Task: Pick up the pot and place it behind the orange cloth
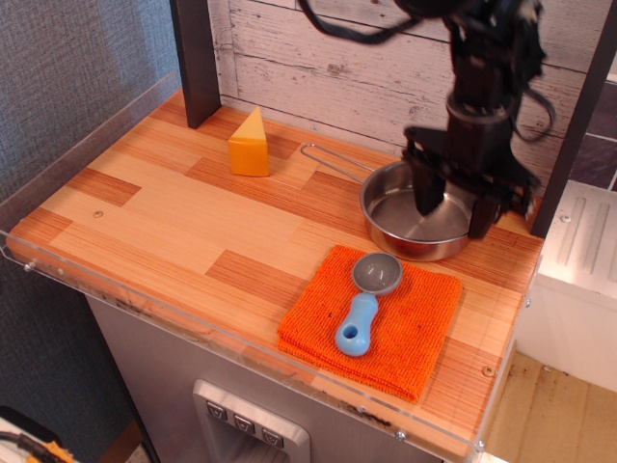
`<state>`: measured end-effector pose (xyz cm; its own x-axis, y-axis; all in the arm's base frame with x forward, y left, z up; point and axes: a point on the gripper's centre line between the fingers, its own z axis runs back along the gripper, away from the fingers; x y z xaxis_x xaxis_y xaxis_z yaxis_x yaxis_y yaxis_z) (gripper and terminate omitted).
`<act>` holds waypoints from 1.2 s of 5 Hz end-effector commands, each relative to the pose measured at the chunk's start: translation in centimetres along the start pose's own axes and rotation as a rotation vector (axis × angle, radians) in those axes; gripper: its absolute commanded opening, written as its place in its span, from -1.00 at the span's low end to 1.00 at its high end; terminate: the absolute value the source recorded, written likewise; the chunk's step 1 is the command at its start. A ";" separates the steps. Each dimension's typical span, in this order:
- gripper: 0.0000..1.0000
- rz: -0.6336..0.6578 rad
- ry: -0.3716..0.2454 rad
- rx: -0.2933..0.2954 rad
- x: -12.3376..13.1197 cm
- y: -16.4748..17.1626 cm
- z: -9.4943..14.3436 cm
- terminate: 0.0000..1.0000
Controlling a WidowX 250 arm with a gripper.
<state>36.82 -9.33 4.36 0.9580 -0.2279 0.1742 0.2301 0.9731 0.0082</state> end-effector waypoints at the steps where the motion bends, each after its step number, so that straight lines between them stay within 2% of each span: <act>1: 1.00 0.055 -0.135 -0.003 -1.2 3.7 8.7 -1.00; 2: 1.00 0.160 -0.116 0.015 -5.5 6.0 10.7 -1.00; 3: 1.00 0.228 -0.069 0.022 -8.9 7.8 11.2 -1.00; 4: 1.00 0.247 -0.041 0.035 -11.3 8.7 11.2 -1.00; 6: 1.00 0.224 -0.001 0.031 -11.4 9.1 9.5 -1.00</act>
